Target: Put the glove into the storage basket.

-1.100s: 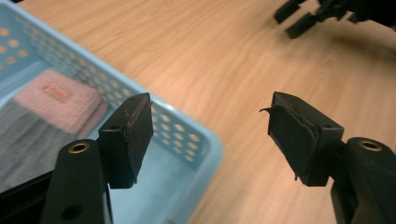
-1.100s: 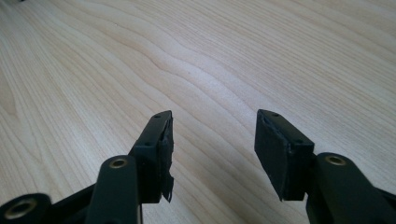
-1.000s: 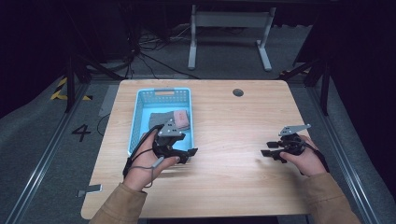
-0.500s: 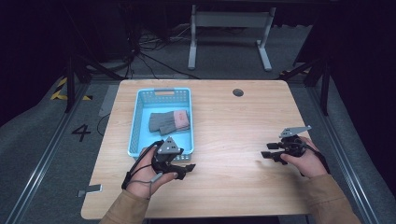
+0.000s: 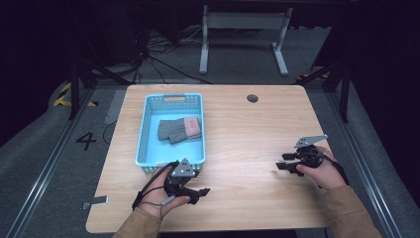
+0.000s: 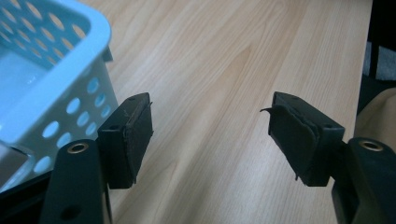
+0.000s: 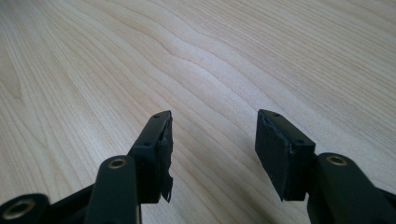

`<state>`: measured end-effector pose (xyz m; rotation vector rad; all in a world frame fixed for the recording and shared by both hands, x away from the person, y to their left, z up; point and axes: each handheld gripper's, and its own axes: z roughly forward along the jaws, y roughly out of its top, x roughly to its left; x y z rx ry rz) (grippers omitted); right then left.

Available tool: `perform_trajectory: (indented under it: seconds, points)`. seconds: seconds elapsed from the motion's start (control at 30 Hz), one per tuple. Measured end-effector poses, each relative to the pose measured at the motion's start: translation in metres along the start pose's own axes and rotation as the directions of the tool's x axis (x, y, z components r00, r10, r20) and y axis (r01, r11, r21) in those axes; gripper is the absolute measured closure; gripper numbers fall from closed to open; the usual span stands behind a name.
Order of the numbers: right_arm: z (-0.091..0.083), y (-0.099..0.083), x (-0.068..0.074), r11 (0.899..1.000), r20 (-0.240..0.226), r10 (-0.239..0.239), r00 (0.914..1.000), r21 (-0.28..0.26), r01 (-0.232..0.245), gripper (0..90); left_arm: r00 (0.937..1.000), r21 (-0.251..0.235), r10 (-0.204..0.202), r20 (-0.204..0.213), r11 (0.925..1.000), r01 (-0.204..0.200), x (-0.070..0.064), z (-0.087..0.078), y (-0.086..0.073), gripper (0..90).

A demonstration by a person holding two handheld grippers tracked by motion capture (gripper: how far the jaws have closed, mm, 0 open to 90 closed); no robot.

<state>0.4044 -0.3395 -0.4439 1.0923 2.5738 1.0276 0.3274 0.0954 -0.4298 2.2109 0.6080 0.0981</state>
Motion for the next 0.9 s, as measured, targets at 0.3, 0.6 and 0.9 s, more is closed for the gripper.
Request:
perform_trajectory:
  seconds: [0.3,0.6,0.9]
  points:
    - [0.002,0.000,0.002,1.000,-0.006,-0.011,0.9999,0.000,0.011,47.4,0.9993,0.054,0.008,0.035,0.9985,-0.010,0.007,0.020,-0.015,31.2]
    - [0.004,-0.001,0.002,1.000,-0.006,-0.015,0.9999,0.004,0.015,47.0,0.9996,0.093,0.000,0.027,0.9957,-0.003,0.006,0.025,-0.017,30.6]
    - [0.004,0.001,0.002,1.000,0.003,-0.009,1.0000,-0.006,0.009,46.2,0.9995,0.092,-0.030,0.006,0.9953,0.029,0.009,0.022,-0.019,30.5]
